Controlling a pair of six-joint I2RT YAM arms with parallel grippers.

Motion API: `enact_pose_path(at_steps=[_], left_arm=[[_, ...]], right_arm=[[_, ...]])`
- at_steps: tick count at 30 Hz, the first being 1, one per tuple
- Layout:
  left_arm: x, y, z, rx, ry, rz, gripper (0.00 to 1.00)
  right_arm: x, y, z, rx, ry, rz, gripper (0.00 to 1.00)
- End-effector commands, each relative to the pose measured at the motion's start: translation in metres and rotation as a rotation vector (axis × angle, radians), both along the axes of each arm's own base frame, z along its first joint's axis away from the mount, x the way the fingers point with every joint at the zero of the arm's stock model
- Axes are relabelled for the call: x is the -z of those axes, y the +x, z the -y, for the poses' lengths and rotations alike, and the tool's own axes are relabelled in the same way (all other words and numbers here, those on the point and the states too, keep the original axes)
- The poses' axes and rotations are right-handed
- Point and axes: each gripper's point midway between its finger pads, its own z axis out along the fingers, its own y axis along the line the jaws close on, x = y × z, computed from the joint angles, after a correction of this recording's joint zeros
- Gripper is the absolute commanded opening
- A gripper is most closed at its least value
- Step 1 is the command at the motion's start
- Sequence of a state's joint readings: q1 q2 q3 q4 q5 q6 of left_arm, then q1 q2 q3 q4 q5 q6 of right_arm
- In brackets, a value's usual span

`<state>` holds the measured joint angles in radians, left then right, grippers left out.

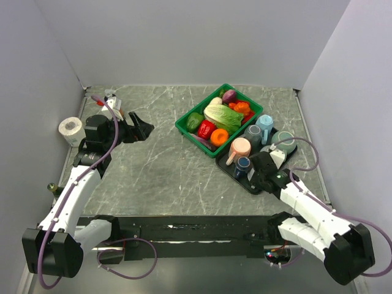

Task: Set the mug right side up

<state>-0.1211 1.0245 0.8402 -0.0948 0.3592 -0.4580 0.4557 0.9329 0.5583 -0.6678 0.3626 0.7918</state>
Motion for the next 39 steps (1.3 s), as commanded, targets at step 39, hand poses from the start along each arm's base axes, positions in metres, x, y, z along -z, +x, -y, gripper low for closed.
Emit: enact_pose_path(at_steps=[39], left_arm=[[-0.138,-0.109,0.149,0.619,-0.541,0.317,0.96]], right_arm=[[-0.419,0.005,-0.216,-1.057,0.901,1.152,0.0]])
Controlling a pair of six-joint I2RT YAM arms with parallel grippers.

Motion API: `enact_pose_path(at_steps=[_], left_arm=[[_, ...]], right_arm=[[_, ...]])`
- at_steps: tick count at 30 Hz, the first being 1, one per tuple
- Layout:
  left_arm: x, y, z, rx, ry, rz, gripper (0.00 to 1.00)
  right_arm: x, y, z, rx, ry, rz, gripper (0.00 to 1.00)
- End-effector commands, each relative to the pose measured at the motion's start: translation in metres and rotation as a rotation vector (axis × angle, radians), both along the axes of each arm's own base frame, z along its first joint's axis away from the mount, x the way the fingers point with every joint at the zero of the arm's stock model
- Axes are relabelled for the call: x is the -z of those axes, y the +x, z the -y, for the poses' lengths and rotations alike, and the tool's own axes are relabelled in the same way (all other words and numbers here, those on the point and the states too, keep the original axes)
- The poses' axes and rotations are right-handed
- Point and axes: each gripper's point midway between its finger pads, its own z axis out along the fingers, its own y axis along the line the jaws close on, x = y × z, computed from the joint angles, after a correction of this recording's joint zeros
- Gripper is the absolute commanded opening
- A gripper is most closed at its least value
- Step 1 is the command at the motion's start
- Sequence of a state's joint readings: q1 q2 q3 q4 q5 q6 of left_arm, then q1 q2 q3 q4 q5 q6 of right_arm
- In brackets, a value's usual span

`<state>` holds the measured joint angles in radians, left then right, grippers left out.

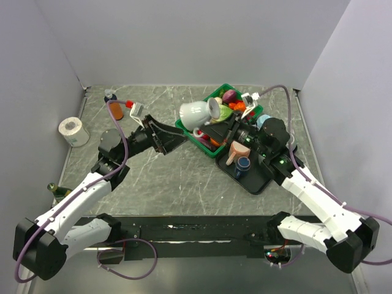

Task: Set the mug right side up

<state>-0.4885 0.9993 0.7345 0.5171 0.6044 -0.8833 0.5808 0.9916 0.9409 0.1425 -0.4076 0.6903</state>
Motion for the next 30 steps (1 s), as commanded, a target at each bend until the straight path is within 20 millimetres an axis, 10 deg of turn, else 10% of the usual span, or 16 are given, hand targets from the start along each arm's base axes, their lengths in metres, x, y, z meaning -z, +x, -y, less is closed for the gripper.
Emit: enact_pose_path(at_steps=[1,19,30], left_arm=[[-0.041,-0.008,0.004,0.022,-0.11,0.104,0.96],[-0.094,-0.031,0.001,0.042,-0.342,0.227,0.99],[-0.108,-0.042,-0.001,0.096,-0.42,0.207,0.69]], right_arm=[[-0.117,-0.039,-0.006,-0.134,0.218,0.339,0.0],[-0.139,-0.045,-0.021,-0.187,0.346,0.298,0.0],[-0.133,-0.045,-0.024,-0.186,0.36,0.29,0.0]])
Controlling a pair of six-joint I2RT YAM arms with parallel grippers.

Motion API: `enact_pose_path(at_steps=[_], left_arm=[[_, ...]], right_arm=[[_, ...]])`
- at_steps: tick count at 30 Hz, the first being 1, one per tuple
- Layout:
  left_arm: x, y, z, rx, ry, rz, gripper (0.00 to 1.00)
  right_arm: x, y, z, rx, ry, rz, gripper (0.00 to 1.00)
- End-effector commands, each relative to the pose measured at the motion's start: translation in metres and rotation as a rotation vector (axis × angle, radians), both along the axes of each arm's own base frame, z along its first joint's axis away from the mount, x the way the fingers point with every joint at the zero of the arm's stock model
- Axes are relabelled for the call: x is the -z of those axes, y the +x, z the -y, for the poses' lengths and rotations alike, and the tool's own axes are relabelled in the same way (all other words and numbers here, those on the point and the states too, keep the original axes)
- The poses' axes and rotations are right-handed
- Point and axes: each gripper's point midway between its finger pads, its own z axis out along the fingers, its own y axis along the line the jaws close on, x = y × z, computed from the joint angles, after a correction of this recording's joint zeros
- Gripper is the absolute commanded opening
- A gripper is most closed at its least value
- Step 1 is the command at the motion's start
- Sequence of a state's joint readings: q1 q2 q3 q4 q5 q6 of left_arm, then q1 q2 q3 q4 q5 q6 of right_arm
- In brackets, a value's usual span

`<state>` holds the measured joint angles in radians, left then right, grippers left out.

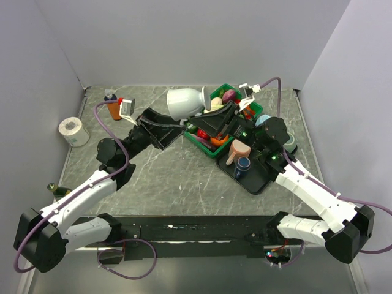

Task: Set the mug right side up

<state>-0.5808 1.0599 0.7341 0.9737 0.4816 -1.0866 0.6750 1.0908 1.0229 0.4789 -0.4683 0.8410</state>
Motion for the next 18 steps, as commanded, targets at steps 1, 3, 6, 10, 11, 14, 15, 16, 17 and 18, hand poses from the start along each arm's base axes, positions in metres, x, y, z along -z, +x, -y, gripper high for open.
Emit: enact_pose_path(at_steps=[1,3,6,10,11,14,15,16,17,18], left_arm=[[-0.028,-0.018,-0.008,0.035,-0.097,0.066,0.68],[-0.032,-0.02,-0.01,0.031,-0.112,0.066,0.62],[-0.035,-0.02,-0.009,0.033,-0.105,0.062,0.52],[-0.037,-0.017,-0.011,0.003,-0.09,0.056,0.44],[-0.037,-0.018,-0.012,0.002,-0.093,0.056,0.44],[-0.041,-0.02,-0.015,-0.01,-0.106,0.066,0.44],[-0.042,-0.02,-0.016,-0.015,-0.108,0.064,0.43],[-0.041,-0.019,-0.016,-0.02,-0.105,0.06,0.44],[-0.043,-0.019,-0.018,-0.024,-0.11,0.06,0.43],[-0.043,-0.02,-0.018,-0.023,-0.11,0.062,0.43]], right_arm=[[-0.048,-0.015,0.011,0.004,0.121,0.136,0.0],[-0.045,-0.017,0.01,-0.009,0.117,0.137,0.0],[-0.038,-0.016,0.008,-0.001,0.095,0.14,0.0],[-0.029,-0.019,0.006,-0.013,0.065,0.155,0.0],[-0.027,-0.019,0.006,-0.016,0.061,0.154,0.0],[-0.02,-0.019,0.003,-0.029,0.044,0.153,0.0],[-0.017,-0.021,0.001,-0.043,0.039,0.154,0.0],[-0.014,-0.021,0.0,-0.047,0.034,0.153,0.0],[-0.013,-0.022,-0.001,-0.051,0.032,0.157,0.0],[-0.012,-0.022,-0.002,-0.056,0.026,0.158,0.0]])
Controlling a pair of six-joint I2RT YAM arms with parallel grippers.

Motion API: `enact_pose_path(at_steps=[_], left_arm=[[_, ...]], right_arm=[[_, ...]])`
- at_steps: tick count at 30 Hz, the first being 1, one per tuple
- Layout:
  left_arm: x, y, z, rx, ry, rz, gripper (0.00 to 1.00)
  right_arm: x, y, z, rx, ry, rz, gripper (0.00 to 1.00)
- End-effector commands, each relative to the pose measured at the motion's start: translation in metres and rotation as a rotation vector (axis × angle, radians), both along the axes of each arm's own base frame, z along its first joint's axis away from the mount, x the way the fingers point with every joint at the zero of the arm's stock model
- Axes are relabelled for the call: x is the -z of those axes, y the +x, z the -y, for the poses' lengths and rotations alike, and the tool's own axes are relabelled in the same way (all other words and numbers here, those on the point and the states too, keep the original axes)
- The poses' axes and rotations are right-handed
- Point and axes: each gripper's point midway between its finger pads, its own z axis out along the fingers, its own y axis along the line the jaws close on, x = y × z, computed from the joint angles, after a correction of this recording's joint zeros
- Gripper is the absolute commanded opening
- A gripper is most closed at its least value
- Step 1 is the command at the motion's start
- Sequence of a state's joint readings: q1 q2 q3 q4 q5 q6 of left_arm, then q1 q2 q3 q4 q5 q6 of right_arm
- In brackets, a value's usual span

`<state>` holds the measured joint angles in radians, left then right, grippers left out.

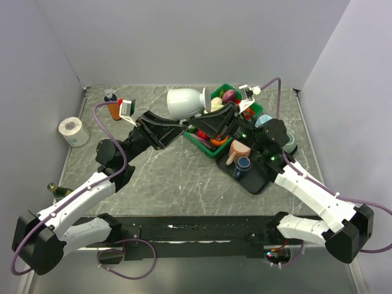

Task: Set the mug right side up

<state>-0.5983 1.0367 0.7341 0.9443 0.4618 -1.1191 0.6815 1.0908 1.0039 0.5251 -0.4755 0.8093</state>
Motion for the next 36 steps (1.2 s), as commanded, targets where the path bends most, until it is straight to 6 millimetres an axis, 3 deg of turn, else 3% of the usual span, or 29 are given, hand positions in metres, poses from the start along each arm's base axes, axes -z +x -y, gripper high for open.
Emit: enact_pose_path(at_steps=[1,7,10,13,20,23,29,36], left_arm=[[-0.039,-0.013,-0.018,-0.044,-0.096,0.093,0.42],[-0.044,-0.013,-0.021,-0.056,-0.115,0.087,0.31],[-0.045,-0.012,-0.021,-0.059,-0.113,0.086,0.2],[-0.042,-0.009,-0.02,-0.065,-0.108,0.074,0.03],[-0.036,0.005,-0.023,-0.143,-0.065,0.027,0.01],[-0.034,0.011,-0.025,-0.185,-0.049,0.007,0.01],[-0.024,0.026,-0.027,-0.257,0.008,-0.047,0.01],[-0.006,0.055,-0.04,-0.448,0.176,-0.128,0.01]], right_arm=[[-0.009,-0.021,-0.003,-0.063,0.016,0.108,0.0],[0.004,-0.02,-0.007,-0.045,-0.017,0.112,0.0],[0.009,-0.021,-0.01,-0.045,-0.029,0.108,0.0],[0.015,-0.02,-0.012,-0.036,-0.05,0.093,0.0],[0.022,-0.008,-0.009,0.028,-0.098,0.041,0.01],[0.024,-0.005,-0.006,0.06,-0.099,0.028,0.15],[0.026,0.005,0.002,0.13,-0.098,-0.001,0.7],[0.05,0.023,0.006,0.219,-0.176,-0.093,0.88]])
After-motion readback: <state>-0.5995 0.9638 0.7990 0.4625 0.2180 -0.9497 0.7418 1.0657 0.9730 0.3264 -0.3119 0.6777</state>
